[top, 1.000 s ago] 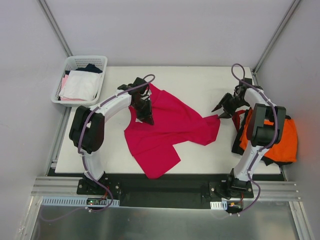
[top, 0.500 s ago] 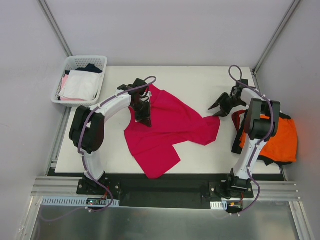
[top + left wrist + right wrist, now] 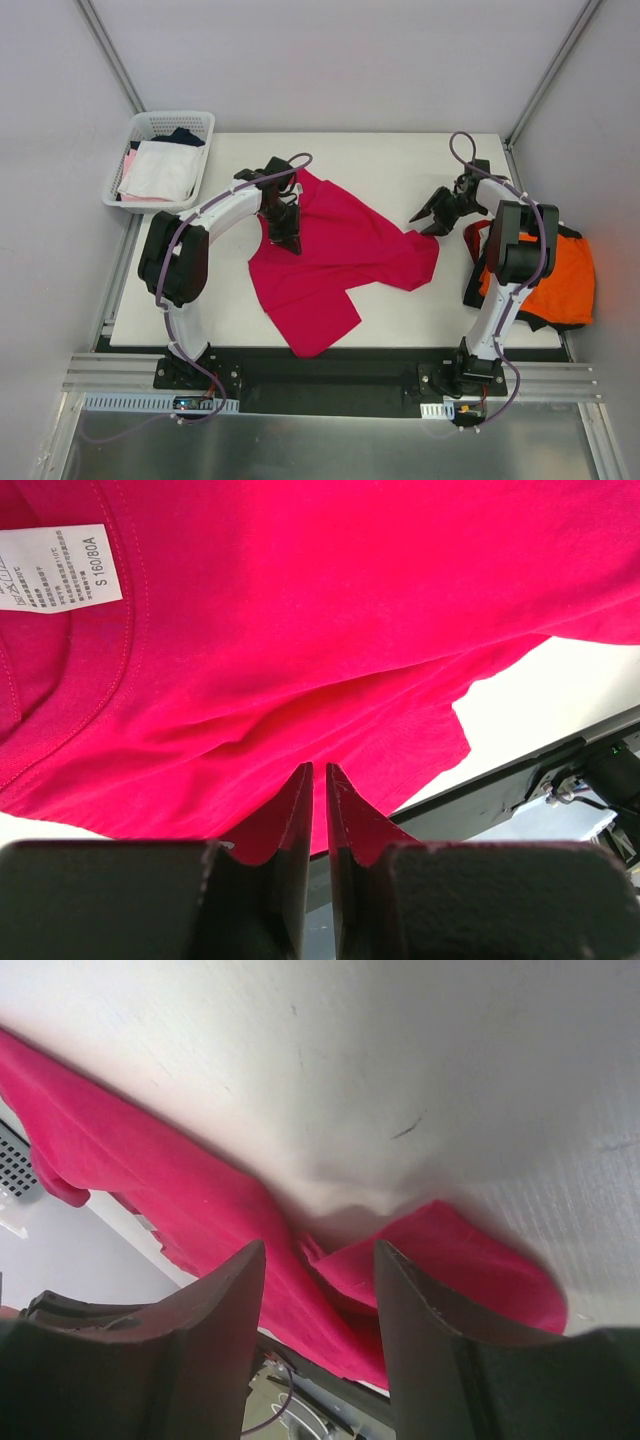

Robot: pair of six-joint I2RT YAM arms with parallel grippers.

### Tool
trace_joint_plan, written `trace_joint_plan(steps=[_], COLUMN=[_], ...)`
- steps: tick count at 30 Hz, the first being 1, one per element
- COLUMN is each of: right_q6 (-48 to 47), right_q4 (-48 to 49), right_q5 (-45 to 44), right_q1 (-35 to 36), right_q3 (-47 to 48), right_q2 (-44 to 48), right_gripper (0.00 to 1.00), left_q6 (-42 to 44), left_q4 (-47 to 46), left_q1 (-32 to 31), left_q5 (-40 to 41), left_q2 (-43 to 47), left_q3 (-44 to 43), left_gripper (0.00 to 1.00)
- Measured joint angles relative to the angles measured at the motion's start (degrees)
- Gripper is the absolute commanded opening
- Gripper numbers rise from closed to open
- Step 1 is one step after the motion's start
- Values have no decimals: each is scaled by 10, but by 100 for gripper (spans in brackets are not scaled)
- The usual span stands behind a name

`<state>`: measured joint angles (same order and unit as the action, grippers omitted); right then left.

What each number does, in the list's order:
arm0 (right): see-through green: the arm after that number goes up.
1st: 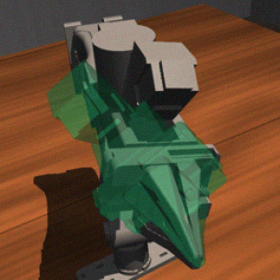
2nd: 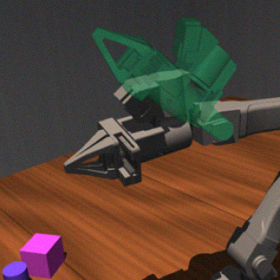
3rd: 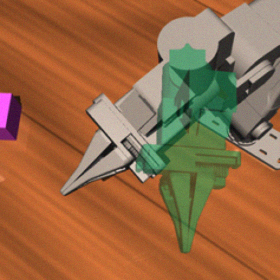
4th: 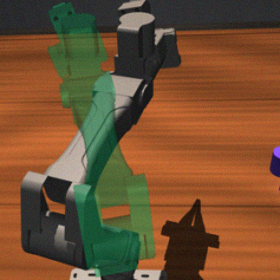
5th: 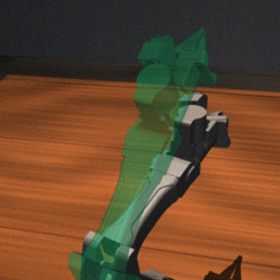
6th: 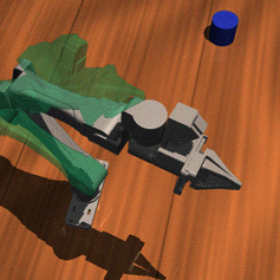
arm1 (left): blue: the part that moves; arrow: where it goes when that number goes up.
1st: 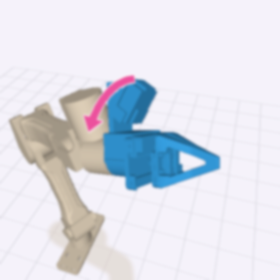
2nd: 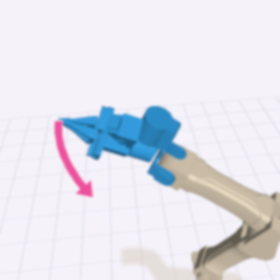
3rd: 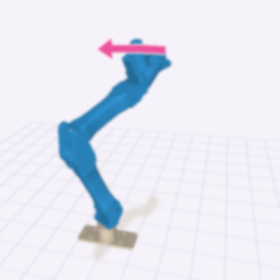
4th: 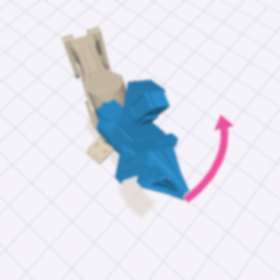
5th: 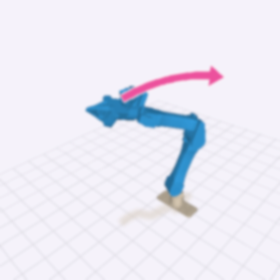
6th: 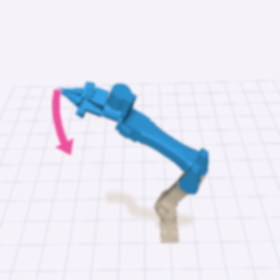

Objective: Fold and stack the t-shirts
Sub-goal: Flatten the tshirt out

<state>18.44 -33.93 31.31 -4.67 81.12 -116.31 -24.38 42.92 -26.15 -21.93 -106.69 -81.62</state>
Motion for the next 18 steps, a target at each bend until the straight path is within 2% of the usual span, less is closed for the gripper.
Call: trace_joint_plan(steps=[10,13,14,15,18], right_q6=[-1,-1,-3,-3,-2], right_q4=[4,9,10,12,15], right_q5=[8,9,9,9,9], right_q1=[7,10,12,13,21], right_q3=[-34,-42,-44,-47,-51], right_q2=[0,0,0,0,0], right_gripper=[44,27,11,4,1], left_q6=[0,0,0,0,0], left_q4=[1,3,3,3,4], left_q1=[0,0,0,0,0], left_q5=[0,0,0,0,1], left_q2=[-9,-10,-10,-10,-10], left_q3=[0,0,0,0,0], left_gripper=[11,11,11,11,11])
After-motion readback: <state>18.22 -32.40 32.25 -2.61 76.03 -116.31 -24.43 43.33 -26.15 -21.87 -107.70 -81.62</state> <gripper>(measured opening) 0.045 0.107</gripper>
